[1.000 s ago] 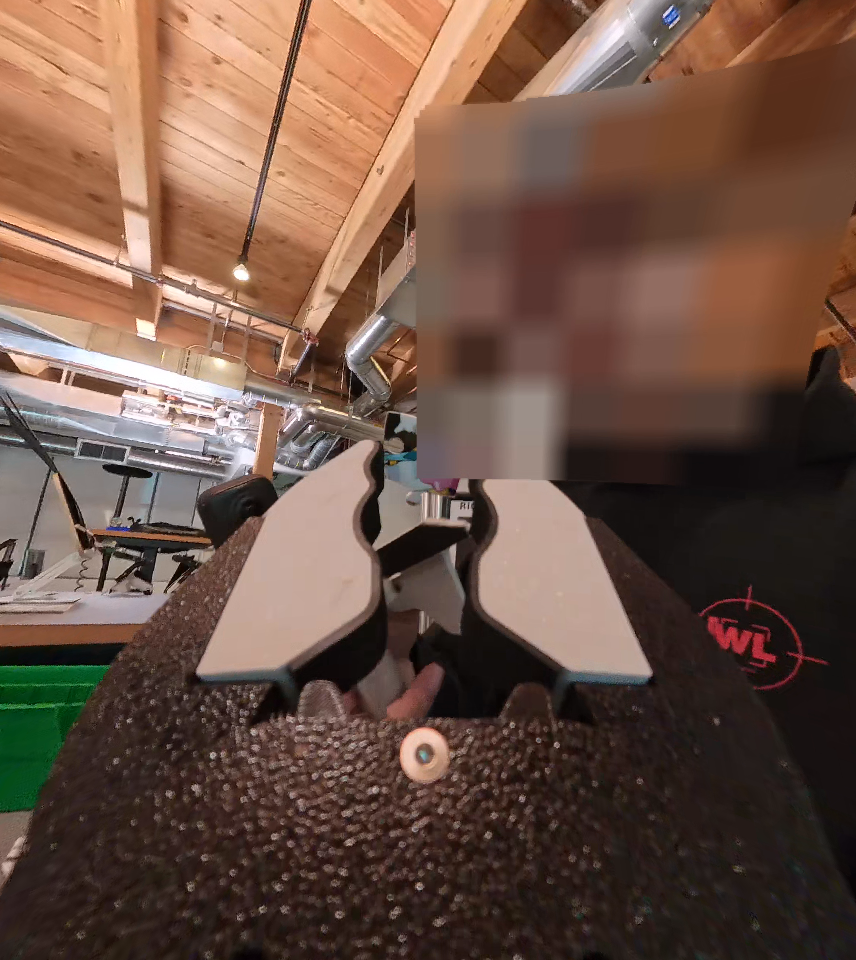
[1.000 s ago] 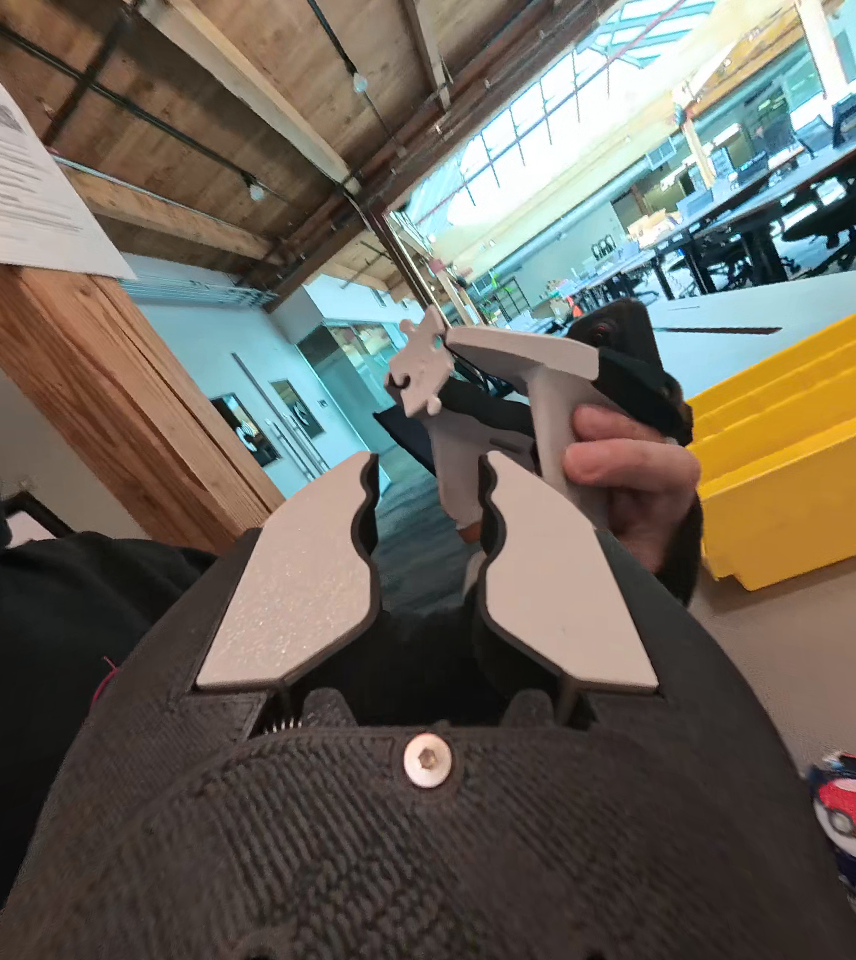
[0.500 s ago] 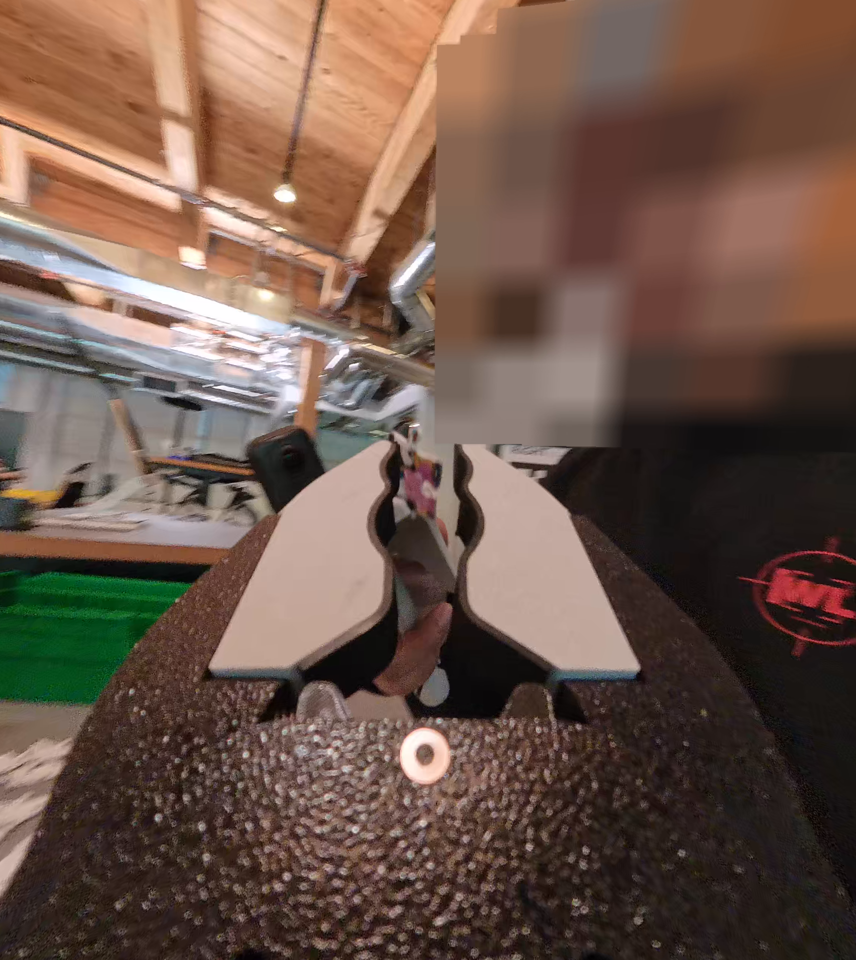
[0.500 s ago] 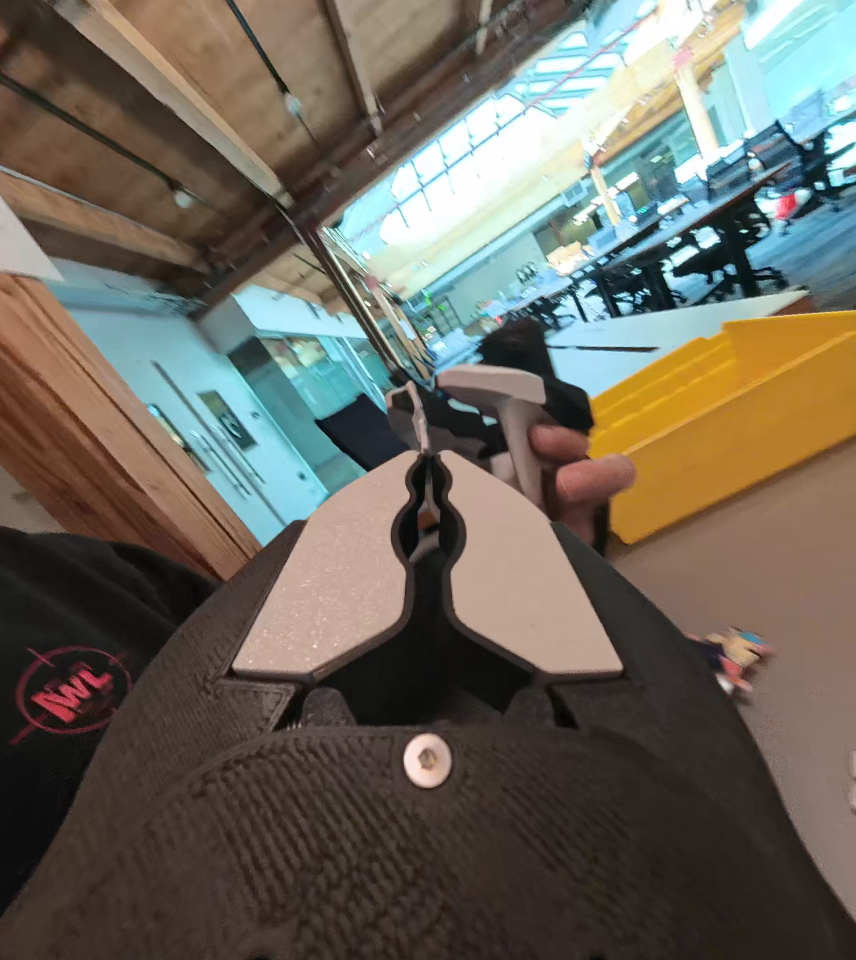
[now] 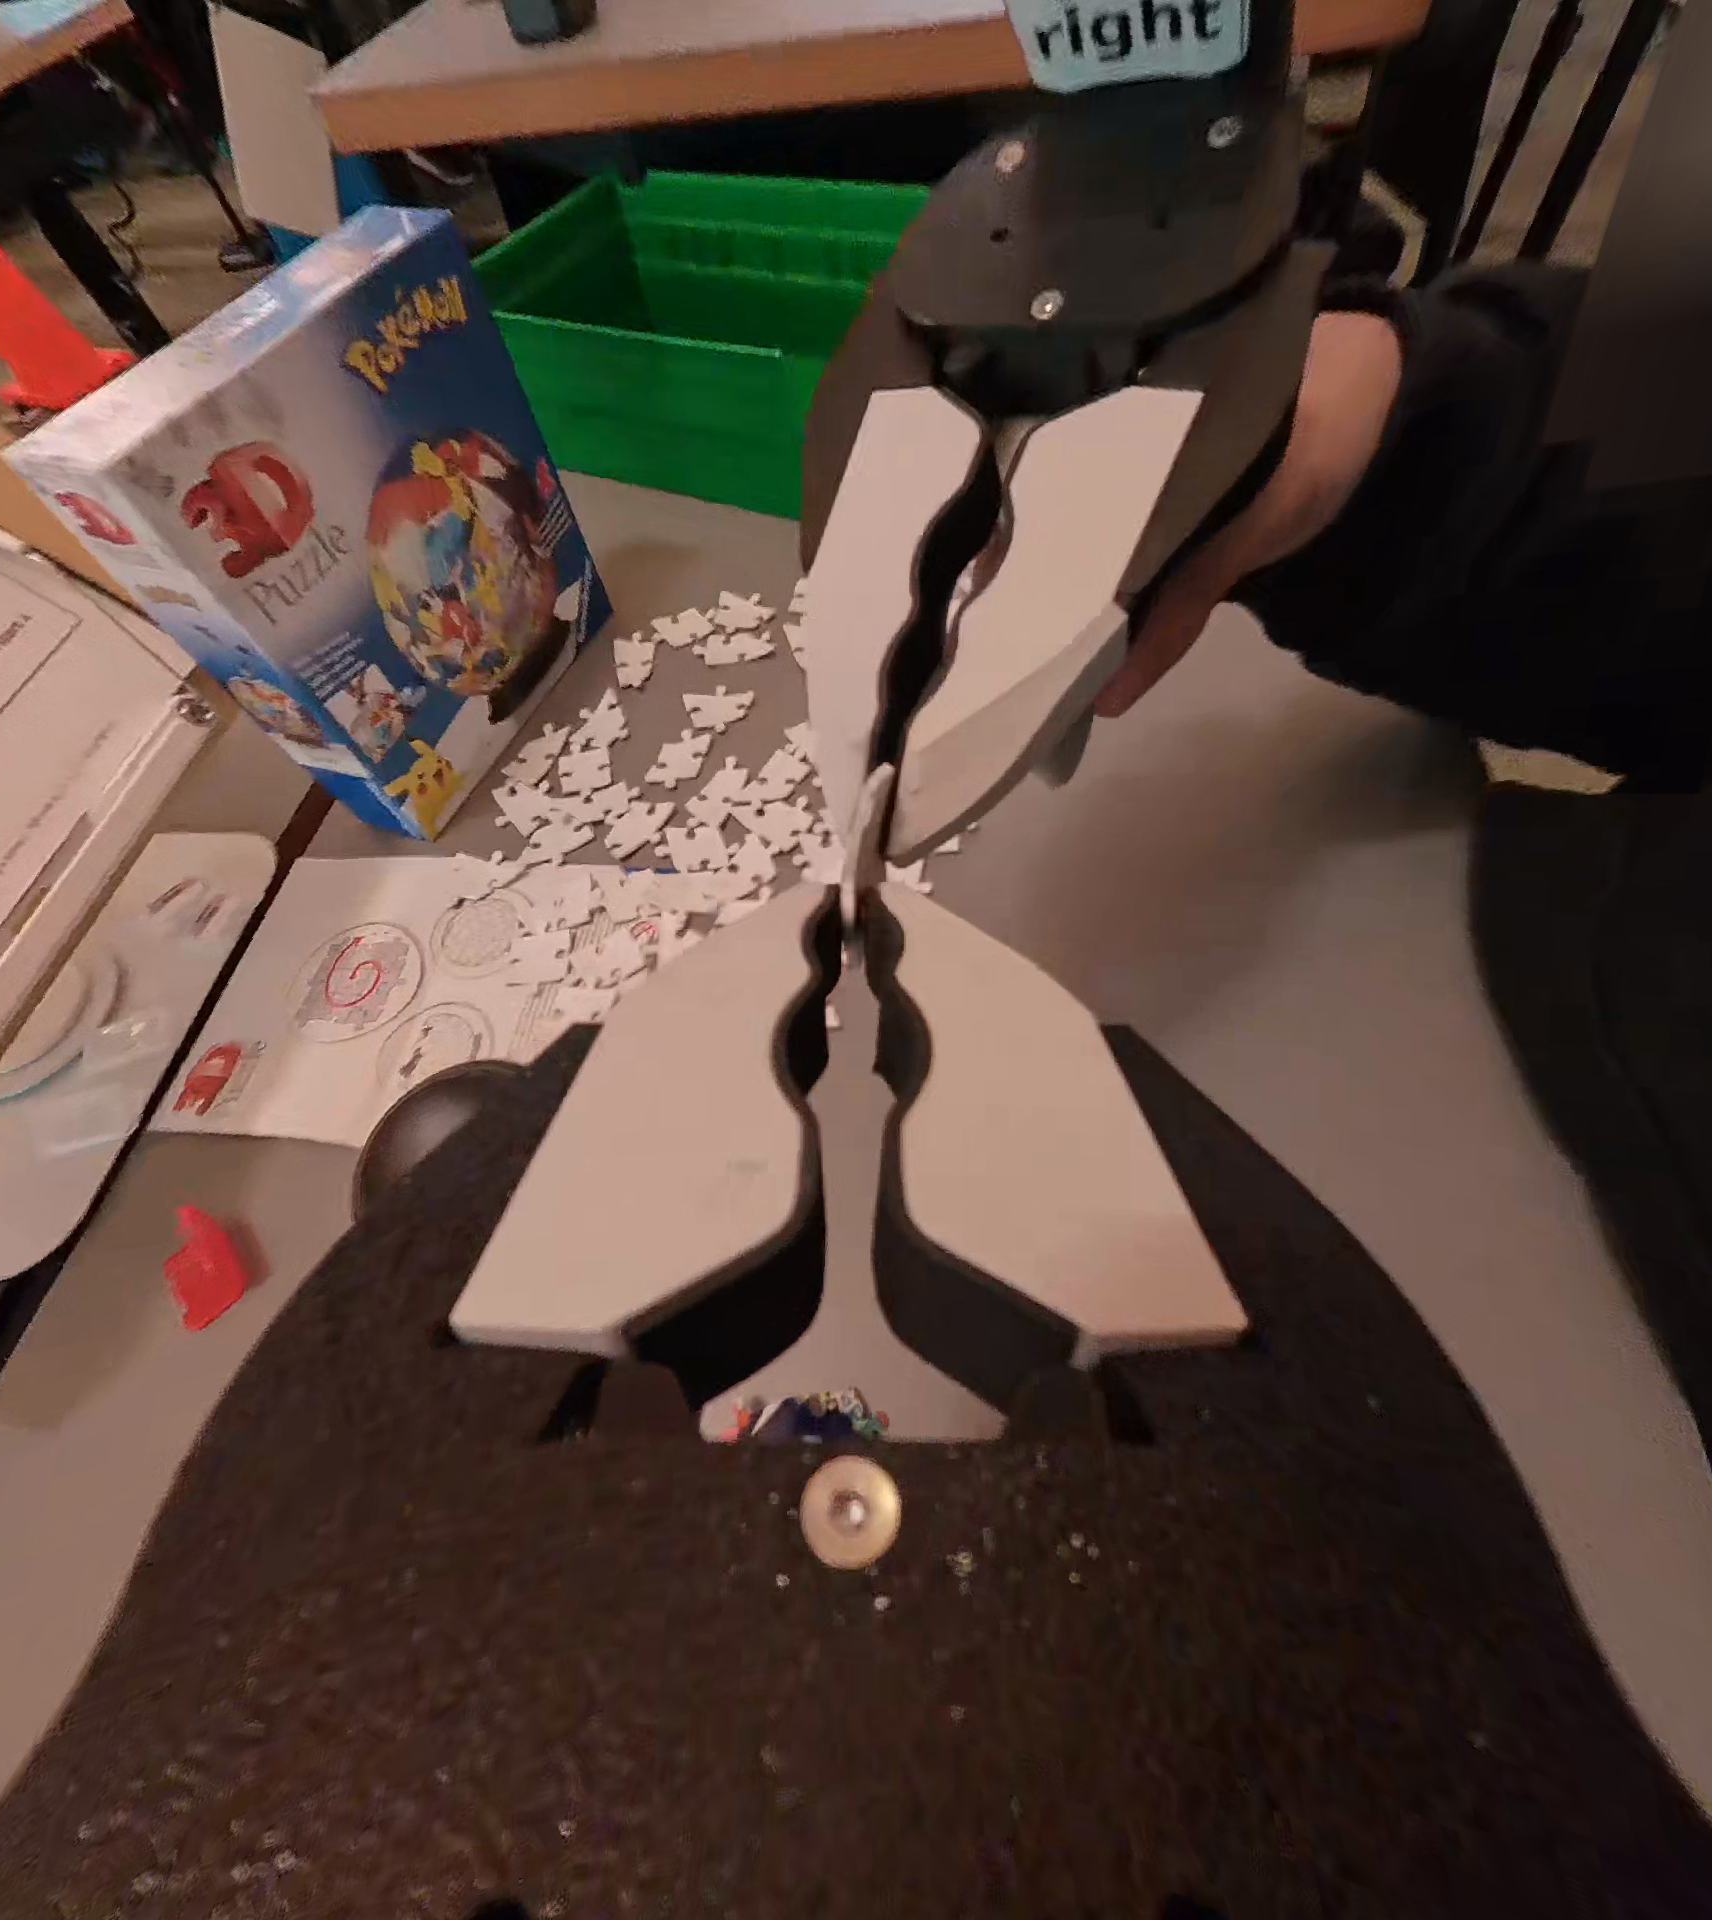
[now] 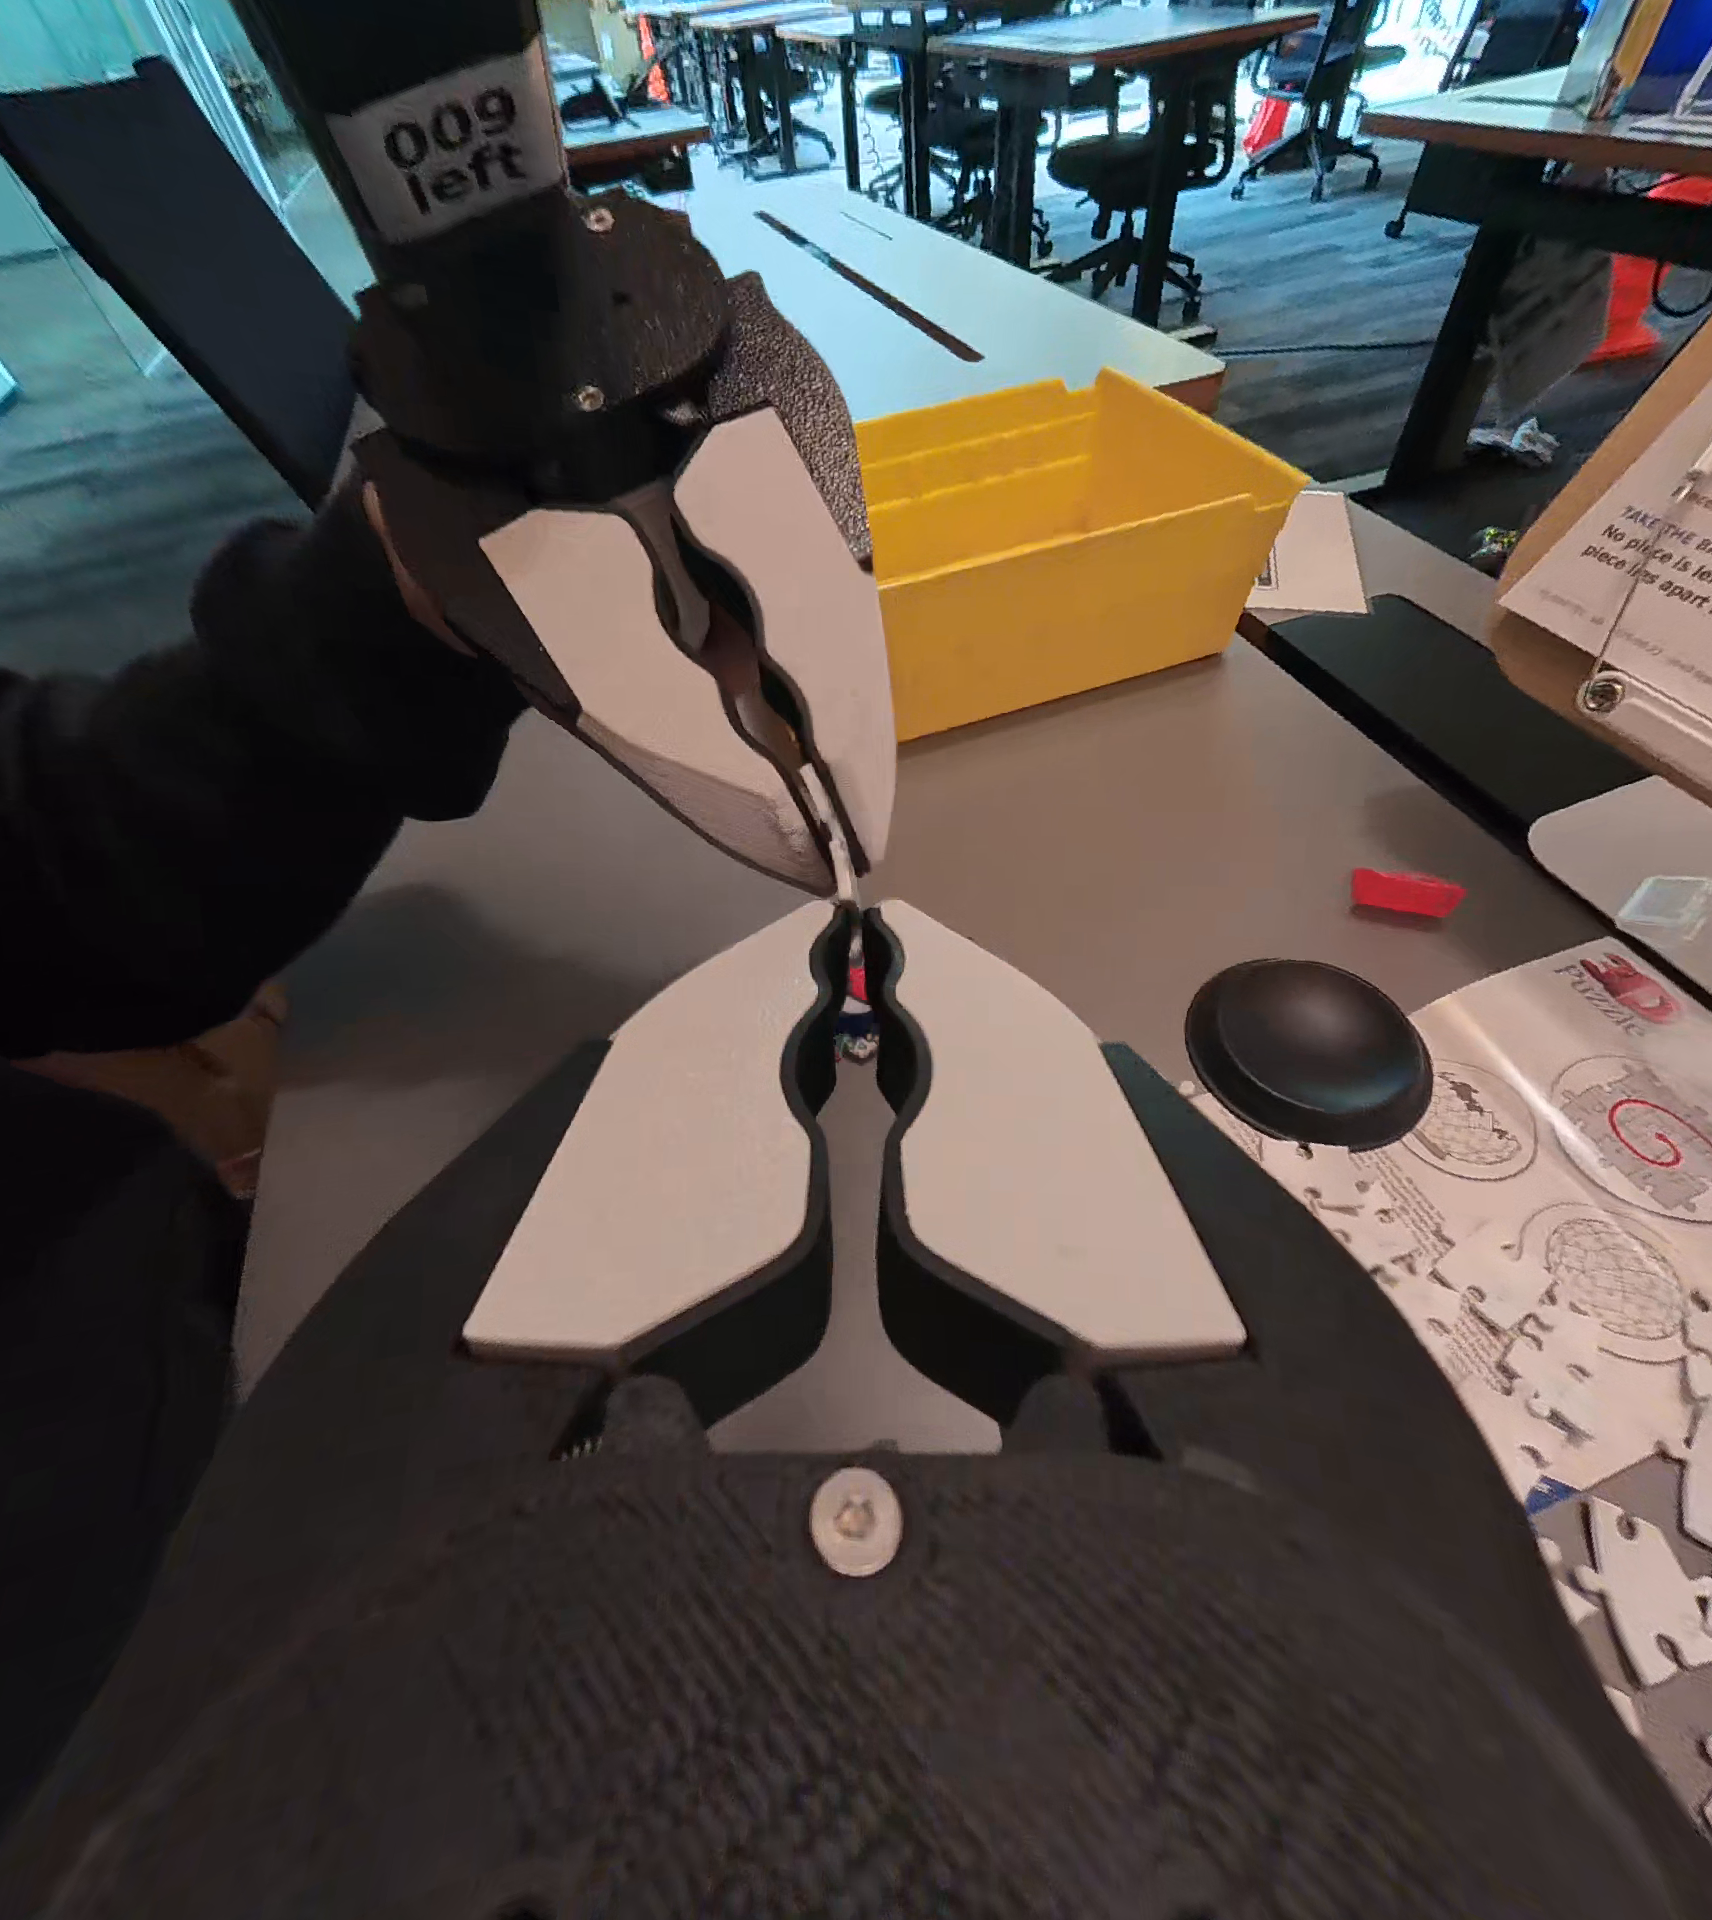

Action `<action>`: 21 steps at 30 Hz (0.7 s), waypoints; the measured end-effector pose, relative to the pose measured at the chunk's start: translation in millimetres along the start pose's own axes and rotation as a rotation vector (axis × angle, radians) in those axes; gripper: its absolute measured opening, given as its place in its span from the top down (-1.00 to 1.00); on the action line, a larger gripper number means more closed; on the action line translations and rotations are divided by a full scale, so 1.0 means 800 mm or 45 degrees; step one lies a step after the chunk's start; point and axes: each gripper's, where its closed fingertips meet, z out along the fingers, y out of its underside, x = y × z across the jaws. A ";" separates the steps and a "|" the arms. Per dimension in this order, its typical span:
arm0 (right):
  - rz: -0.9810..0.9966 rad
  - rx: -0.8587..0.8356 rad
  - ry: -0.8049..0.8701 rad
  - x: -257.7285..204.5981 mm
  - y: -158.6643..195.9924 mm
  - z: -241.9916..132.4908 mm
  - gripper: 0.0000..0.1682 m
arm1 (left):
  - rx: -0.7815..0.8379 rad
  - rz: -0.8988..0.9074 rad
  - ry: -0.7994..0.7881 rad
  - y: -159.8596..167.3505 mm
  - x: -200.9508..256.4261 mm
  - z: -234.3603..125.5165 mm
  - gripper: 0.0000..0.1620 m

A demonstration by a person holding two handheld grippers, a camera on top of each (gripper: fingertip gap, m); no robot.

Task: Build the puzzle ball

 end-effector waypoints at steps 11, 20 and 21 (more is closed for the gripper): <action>-0.057 0.042 0.056 0.026 0.009 0.012 0.97 | 0.227 -0.514 0.032 0.011 -0.019 0.006 0.98; 0.221 -0.081 -0.072 0.034 0.049 0.031 0.98 | 0.137 -0.590 -0.005 0.058 -0.024 0.016 0.98; 0.212 -0.092 -0.063 0.035 0.054 0.033 0.98 | 0.120 -0.591 -0.010 0.063 -0.024 0.017 0.98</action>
